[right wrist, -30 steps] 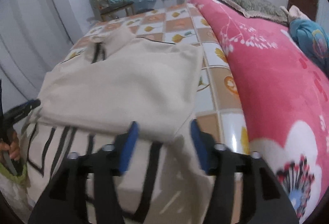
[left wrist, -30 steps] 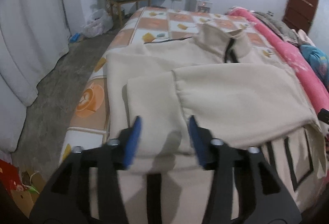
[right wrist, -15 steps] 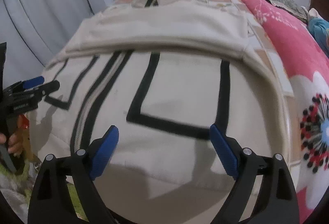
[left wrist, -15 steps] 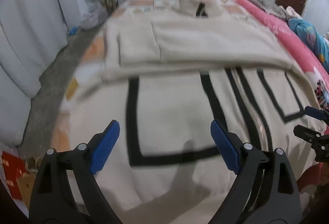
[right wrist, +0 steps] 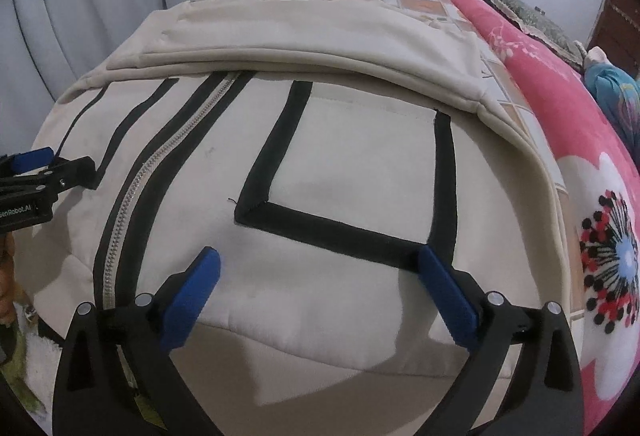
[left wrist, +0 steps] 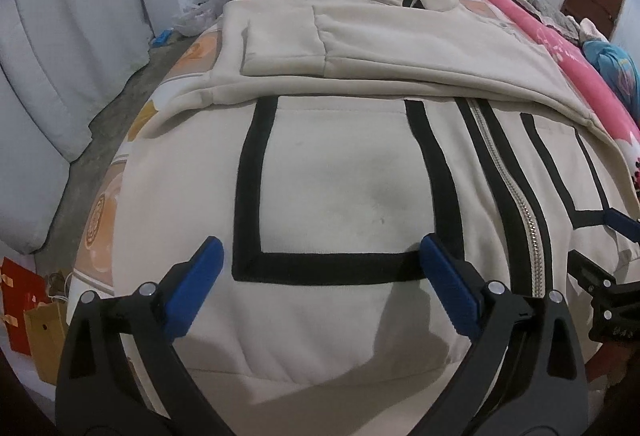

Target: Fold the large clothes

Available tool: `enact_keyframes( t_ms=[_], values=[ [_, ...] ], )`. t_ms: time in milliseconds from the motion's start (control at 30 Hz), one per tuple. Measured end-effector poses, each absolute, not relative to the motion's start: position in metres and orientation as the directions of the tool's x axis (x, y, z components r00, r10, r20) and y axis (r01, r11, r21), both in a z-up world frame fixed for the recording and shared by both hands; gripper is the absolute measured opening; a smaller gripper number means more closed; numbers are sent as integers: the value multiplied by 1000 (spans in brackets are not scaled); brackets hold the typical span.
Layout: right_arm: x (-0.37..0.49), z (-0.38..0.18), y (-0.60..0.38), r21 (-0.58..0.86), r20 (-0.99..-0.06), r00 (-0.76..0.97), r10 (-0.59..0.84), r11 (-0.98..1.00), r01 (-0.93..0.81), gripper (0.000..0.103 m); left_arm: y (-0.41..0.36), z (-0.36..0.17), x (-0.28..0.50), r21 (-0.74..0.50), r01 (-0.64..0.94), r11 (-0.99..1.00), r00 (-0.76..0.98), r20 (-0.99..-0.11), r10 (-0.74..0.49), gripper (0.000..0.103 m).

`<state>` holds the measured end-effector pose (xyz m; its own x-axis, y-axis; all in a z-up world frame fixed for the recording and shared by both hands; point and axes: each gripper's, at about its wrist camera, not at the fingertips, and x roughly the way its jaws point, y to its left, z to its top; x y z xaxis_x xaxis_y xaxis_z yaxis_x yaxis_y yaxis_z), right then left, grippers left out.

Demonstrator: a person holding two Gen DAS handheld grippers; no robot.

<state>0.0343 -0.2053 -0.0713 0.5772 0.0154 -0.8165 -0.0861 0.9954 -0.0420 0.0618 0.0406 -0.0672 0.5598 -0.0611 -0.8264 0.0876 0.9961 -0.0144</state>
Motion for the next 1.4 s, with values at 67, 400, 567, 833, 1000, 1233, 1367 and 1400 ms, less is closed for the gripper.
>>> enact_keyframes(
  t_ms=[67,400,567,833,1000,1233,1367,1400],
  values=[
    [33,-72,-205,-41,-813,582,12,996,-78,96,41,-68,62,-19,80,997,563,-824,-61,95],
    [32,-73,-205,-40,-803,595,0,998,-53,96,42,-67,61,-34,58,998,554,-830,-61,95],
    [31,-73,-204,-40,-803,596,-2,998,-50,96,43,-68,58,-38,59,998,565,-822,-65,96],
    [31,-74,-205,-39,-800,600,0,998,-53,96,45,-65,56,-26,91,996,558,-827,-72,96],
    [30,-73,-206,-37,-800,600,4,998,-55,96,61,-52,30,-39,129,991,610,-785,-110,96],
    [30,-74,-206,-40,-794,608,4,997,-59,96,93,-44,-18,-37,117,992,635,-765,-103,95],
    [30,-74,-206,-43,-795,606,6,997,-67,96,107,-51,-39,-42,103,994,621,-778,-97,95],
    [29,-74,-206,-44,-795,606,6,997,-68,96,110,-54,-44,-48,95,994,613,-784,-97,95]
  ],
)
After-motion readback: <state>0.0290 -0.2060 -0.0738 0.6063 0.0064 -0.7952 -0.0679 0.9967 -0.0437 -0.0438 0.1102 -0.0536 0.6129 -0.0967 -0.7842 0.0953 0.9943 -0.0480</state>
